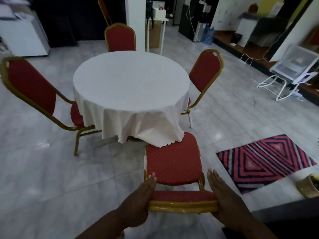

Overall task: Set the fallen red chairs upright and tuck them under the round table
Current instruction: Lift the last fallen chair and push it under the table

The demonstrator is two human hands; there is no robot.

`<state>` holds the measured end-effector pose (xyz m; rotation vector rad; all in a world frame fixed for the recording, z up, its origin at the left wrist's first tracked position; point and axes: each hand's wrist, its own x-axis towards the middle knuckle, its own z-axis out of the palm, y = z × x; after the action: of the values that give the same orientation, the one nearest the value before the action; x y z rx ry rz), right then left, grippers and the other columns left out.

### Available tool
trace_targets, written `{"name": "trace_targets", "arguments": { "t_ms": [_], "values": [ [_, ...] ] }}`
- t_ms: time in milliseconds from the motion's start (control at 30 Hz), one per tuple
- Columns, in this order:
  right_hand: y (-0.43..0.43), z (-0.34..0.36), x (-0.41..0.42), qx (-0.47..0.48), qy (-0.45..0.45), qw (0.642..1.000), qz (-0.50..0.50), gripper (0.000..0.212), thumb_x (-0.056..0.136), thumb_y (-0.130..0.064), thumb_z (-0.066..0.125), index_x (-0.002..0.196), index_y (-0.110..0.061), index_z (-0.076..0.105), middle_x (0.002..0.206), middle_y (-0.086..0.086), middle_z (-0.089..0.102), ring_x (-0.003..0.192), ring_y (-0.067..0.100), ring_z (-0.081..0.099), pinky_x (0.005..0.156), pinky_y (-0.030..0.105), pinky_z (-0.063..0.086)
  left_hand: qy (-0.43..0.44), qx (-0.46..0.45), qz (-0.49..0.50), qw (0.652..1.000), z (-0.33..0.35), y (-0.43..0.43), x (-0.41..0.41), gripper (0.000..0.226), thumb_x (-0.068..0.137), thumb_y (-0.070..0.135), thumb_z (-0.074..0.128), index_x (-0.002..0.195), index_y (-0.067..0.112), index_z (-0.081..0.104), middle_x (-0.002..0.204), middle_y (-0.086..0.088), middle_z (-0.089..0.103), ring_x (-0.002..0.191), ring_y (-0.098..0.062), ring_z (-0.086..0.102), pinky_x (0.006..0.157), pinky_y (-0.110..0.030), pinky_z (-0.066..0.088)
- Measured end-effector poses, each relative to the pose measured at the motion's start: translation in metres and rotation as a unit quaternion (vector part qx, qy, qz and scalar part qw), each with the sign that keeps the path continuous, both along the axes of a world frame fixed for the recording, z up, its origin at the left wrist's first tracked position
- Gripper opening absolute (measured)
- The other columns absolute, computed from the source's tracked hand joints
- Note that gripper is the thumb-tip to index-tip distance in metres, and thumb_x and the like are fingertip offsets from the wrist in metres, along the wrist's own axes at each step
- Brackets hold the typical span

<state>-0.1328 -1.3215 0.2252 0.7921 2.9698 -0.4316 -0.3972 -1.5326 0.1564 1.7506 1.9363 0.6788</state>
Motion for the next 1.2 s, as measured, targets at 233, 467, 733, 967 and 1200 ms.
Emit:
{"name": "trace_targets", "arguments": {
  "t_ms": [233, 467, 733, 967, 1200],
  "values": [
    [0.044, -0.012, 0.017, -0.021, 0.022, 0.998, 0.060, 0.096, 0.075, -0.049, 0.054, 0.150, -0.018, 0.004, 0.160, -0.010, -0.008, 0.146, 0.008, -0.002, 0.109, 0.021, 0.027, 0.003, -0.033, 0.035, 0.999, 0.005, 0.011, 0.047, 0.101, 0.070, 0.001, 0.032, 0.137, 0.041, -0.033, 0.156, -0.002, -0.020, 0.145, -0.011, -0.017, 0.119, -0.027, -0.003],
    [0.056, -0.034, -0.006, -0.052, 0.027, 0.994, 0.096, 0.098, 0.074, -0.042, 0.057, 0.150, -0.022, -0.001, 0.158, -0.014, -0.014, 0.146, 0.007, -0.007, 0.107, 0.020, 0.033, 0.035, -0.042, 0.083, 0.995, -0.003, 0.012, 0.033, 0.100, 0.073, 0.000, 0.046, 0.148, 0.026, -0.015, 0.160, -0.004, -0.009, 0.148, -0.018, -0.004, 0.120, -0.040, 0.012],
    [0.087, -0.033, -0.051, -0.037, 0.007, 0.993, 0.109, 0.103, 0.080, -0.034, 0.066, 0.147, -0.019, -0.010, 0.156, -0.002, -0.017, 0.143, 0.009, -0.021, 0.118, 0.030, 0.011, 0.064, -0.032, 0.155, 0.985, -0.003, 0.036, 0.018, 0.097, 0.078, 0.014, 0.055, 0.149, 0.020, -0.011, 0.159, 0.000, -0.010, 0.148, -0.017, -0.004, 0.117, -0.030, 0.005],
    [0.115, -0.030, -0.089, -0.025, -0.010, 0.993, 0.118, 0.105, 0.080, -0.033, 0.068, 0.148, -0.011, -0.008, 0.155, 0.004, -0.015, 0.144, 0.018, -0.018, 0.121, 0.035, 0.007, 0.083, -0.046, 0.222, 0.971, -0.002, 0.061, -0.003, 0.096, 0.077, 0.009, 0.056, 0.149, 0.011, -0.007, 0.160, -0.010, -0.003, 0.148, -0.024, -0.005, 0.119, -0.048, 0.018],
    [0.132, -0.026, -0.130, -0.027, -0.011, 0.992, 0.123, 0.102, 0.080, -0.035, 0.067, 0.148, -0.008, -0.004, 0.159, 0.011, -0.004, 0.144, 0.019, -0.012, 0.118, 0.033, 0.005, 0.094, -0.064, 0.277, 0.954, 0.006, 0.083, -0.032, 0.101, 0.073, 0.003, 0.058, 0.150, 0.013, -0.006, 0.161, -0.009, -0.005, 0.147, -0.022, -0.010, 0.121, -0.046, 0.009]
  ]
}}
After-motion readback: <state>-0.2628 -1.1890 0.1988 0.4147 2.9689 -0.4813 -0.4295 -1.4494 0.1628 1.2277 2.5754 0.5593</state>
